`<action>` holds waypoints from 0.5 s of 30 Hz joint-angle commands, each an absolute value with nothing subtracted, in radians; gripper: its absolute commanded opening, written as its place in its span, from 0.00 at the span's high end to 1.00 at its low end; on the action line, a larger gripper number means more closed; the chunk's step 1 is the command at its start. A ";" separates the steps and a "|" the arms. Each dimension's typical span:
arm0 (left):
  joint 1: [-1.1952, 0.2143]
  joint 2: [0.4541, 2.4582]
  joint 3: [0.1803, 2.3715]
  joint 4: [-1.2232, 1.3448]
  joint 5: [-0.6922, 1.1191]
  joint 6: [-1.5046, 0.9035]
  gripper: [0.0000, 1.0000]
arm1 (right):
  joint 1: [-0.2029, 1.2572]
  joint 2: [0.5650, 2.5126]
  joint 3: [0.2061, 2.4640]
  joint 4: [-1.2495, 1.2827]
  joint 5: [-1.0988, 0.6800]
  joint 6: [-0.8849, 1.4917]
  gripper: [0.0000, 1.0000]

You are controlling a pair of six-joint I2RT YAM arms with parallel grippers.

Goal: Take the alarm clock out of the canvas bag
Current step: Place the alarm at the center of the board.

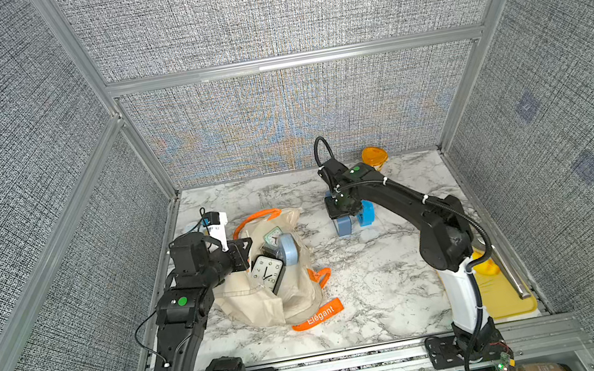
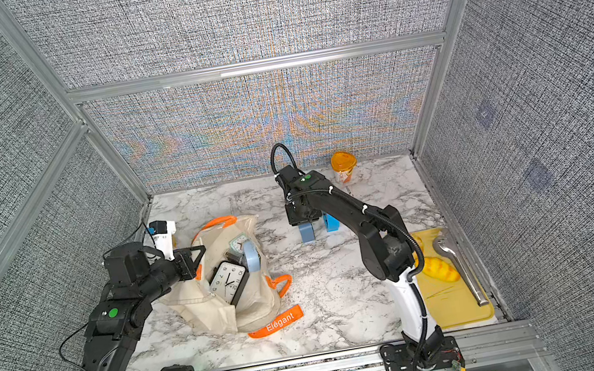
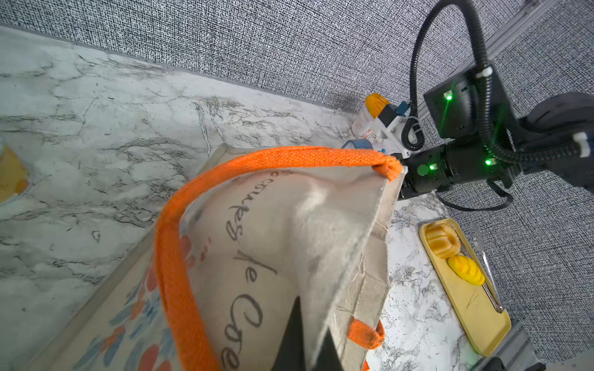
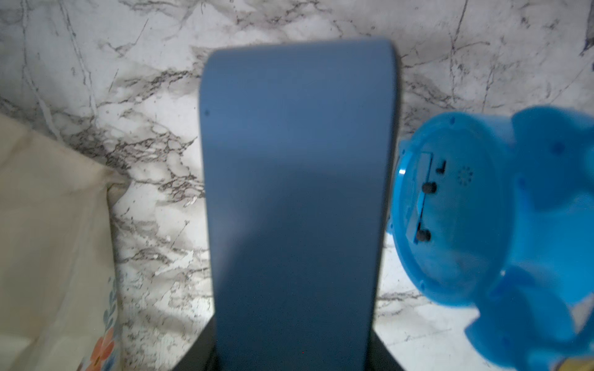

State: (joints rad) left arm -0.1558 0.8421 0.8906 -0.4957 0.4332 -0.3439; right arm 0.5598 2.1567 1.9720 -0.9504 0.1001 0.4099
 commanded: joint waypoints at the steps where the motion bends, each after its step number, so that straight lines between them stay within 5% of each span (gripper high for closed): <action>1: -0.156 0.842 0.879 -0.441 0.456 -0.347 0.99 | 0.546 2.182 2.003 -0.907 0.128 0.400 0.64; 15: -0.154 0.847 0.850 -0.414 0.464 -0.364 0.99 | 0.504 2.284 2.105 -0.947 0.082 0.419 0.61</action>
State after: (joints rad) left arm -0.1566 0.8444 0.8516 -0.4438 0.4492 -0.3641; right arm 0.5064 2.2776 2.0899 -0.9329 0.0933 0.3996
